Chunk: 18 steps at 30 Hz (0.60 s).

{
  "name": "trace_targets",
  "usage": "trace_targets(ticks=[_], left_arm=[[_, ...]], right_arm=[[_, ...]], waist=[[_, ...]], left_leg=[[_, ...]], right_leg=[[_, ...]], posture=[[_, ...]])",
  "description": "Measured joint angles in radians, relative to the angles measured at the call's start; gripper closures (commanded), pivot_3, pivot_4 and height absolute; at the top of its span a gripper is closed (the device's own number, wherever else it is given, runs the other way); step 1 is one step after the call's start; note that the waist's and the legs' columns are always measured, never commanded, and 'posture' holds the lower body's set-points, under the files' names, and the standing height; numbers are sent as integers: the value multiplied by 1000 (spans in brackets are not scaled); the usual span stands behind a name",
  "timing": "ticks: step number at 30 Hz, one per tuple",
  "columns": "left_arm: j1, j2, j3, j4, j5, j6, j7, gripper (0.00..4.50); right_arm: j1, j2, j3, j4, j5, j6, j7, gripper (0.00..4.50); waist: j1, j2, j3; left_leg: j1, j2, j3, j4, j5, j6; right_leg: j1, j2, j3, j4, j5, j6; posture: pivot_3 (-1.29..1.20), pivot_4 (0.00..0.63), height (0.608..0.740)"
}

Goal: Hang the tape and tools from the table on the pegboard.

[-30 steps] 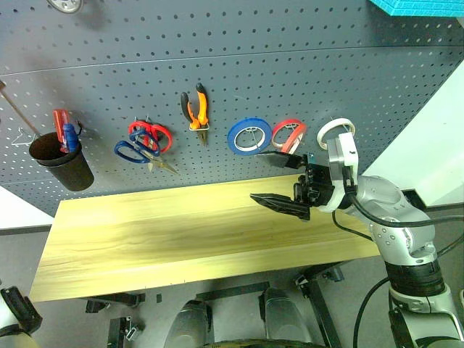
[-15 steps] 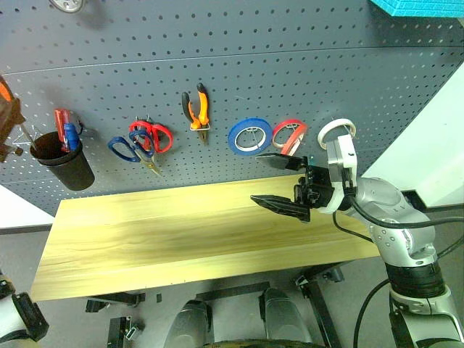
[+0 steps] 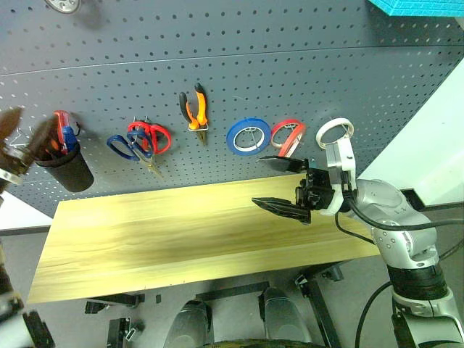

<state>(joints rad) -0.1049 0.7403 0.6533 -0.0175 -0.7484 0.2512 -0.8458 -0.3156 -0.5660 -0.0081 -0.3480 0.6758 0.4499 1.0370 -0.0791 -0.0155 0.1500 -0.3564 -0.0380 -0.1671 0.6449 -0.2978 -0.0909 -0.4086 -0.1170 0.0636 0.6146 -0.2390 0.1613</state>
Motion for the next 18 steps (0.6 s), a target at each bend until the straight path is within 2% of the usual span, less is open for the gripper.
trace_targets(ticks=[5,9,14,18], left_arm=[[183,-72,6,-237,-75,72,30,39],[294,-92,-22,-302,-1,52,43,39],[363,-122,-117,-227,189,-80,28,39],[377,-173,-176,-78,310,-252,5,39]], right_arm=[[24,-12,-1,5,-35,-26,11,0],[47,-34,-1,21,-77,-63,22,0],[126,-53,0,88,-155,-135,31,0],[200,-53,-17,190,-223,-244,23,0]], waist=[[10,0,0],[13,0,-1],[14,1,-7],[13,1,-10]], left_leg=[[1,0,0,2,0,0],[2,0,1,3,0,0],[2,0,1,3,0,0],[3,0,2,3,0,0]], right_leg=[[1,1,0,1,0,0],[4,1,0,0,0,-1],[5,1,0,0,-1,-2],[5,1,0,-1,0,-1]], posture=[[-92,75,738],[-86,72,738],[-89,68,738],[-94,62,738]])
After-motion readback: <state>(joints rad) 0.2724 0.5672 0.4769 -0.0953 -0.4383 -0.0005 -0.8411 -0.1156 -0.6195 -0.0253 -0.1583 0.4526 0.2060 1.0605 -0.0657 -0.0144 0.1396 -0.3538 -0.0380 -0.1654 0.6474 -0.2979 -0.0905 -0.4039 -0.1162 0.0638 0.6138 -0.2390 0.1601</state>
